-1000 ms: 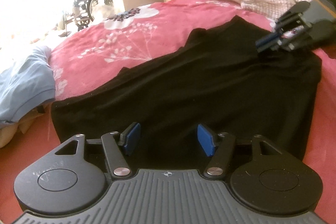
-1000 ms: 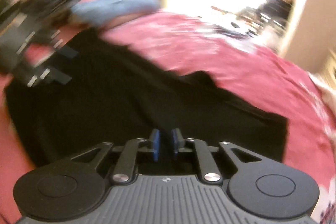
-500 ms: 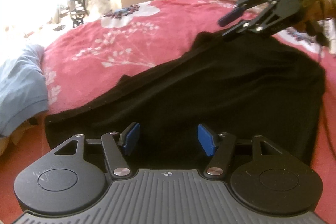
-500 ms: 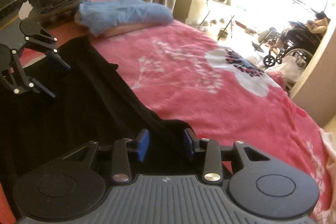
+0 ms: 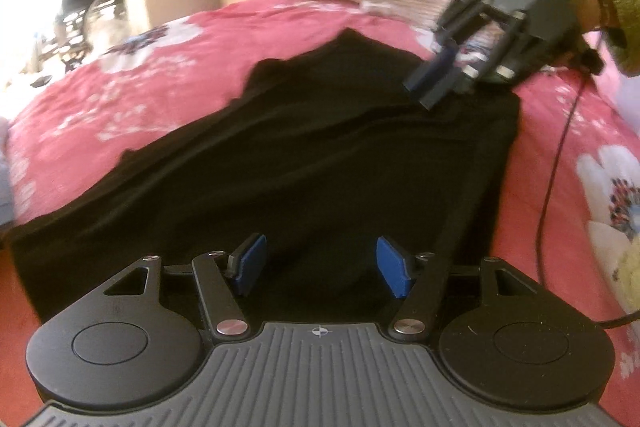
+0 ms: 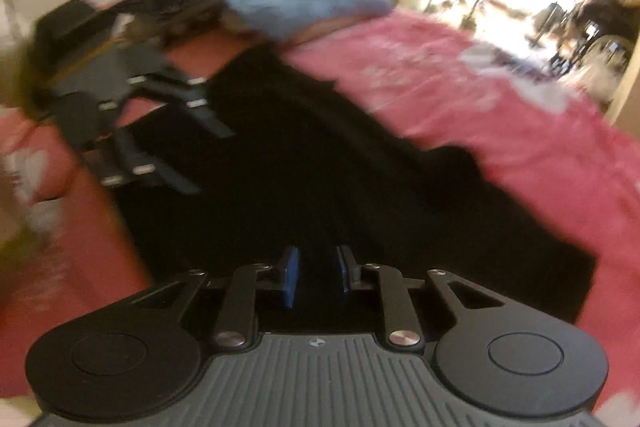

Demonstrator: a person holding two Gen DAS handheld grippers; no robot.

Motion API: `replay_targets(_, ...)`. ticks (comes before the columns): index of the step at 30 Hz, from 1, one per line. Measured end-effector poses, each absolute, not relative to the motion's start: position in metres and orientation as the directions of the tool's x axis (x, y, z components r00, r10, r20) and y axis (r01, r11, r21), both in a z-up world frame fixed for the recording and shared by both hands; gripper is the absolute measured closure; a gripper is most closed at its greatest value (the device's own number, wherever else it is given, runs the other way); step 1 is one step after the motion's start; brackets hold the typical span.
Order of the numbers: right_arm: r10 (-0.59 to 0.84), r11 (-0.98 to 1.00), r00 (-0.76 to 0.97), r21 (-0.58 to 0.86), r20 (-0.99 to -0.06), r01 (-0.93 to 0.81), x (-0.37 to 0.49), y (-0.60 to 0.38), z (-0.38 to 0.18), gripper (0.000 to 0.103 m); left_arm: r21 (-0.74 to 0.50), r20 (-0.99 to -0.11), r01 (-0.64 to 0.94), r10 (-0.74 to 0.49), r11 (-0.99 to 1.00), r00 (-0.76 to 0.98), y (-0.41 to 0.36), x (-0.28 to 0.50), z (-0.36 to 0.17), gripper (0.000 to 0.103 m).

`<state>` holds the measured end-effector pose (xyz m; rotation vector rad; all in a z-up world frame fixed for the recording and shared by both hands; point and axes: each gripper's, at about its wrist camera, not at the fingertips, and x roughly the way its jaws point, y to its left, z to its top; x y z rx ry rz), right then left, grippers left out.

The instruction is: Fold clothes

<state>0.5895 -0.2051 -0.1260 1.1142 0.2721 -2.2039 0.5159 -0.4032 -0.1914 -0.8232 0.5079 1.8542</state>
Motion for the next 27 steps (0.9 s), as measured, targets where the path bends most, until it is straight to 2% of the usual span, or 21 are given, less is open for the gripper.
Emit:
replay_targets(3,-0.477,-0.728,-0.384,0.11,-0.791,0.677,0.616,-0.225,-0.131,0.081,0.004,-0.745,-0.928,0.618,-0.373,-0.252,-0.394,0.521,-0.2,0.042)
replay_targets(7,-0.42,-0.713,-0.414,0.012,-0.808,0.701,0.628,-0.244,-0.14,0.081,0.034,-0.742,-0.931,0.615,-0.365,-0.268,-0.386,0.525,-0.203,0.042)
replay_targets(14,-0.317,-0.761,-0.496,-0.094,-0.809,0.641,0.61,-0.243,-0.154,0.082,0.055,-0.736,-0.932,0.617,-0.358,-0.28,-0.384,0.533,-0.201,0.052)
replay_targets(16,-0.308,-0.755,-0.488,-0.103,-0.817,0.648,0.608,-0.246,-0.162,0.089,0.063,-0.733,-0.932,0.617,-0.357,-0.286,-0.382,0.536,-0.202,0.054)
replay_targets(18,-0.305,-0.748,-0.495,-0.117,-0.813,0.653,0.61,-0.249,-0.163,0.103,0.072,-0.73,-0.931,0.617,-0.359,-0.294,-0.38,0.538,-0.201,0.057)
replay_targets(23,-0.309,-0.764,-0.536,-0.131,-0.786,0.632,0.611,-0.248,-0.152,0.103,0.05,-0.709,-0.928,0.641,-0.369,-0.293,-0.379,0.541,-0.198,0.092)
replay_targets(27,-0.298,-0.774,-0.551,-0.14,-0.779,0.617,0.606,-0.246,-0.149,0.103,0.05,-0.695,-0.922,0.649,-0.383,-0.308,-0.379,0.538,-0.198,0.101)
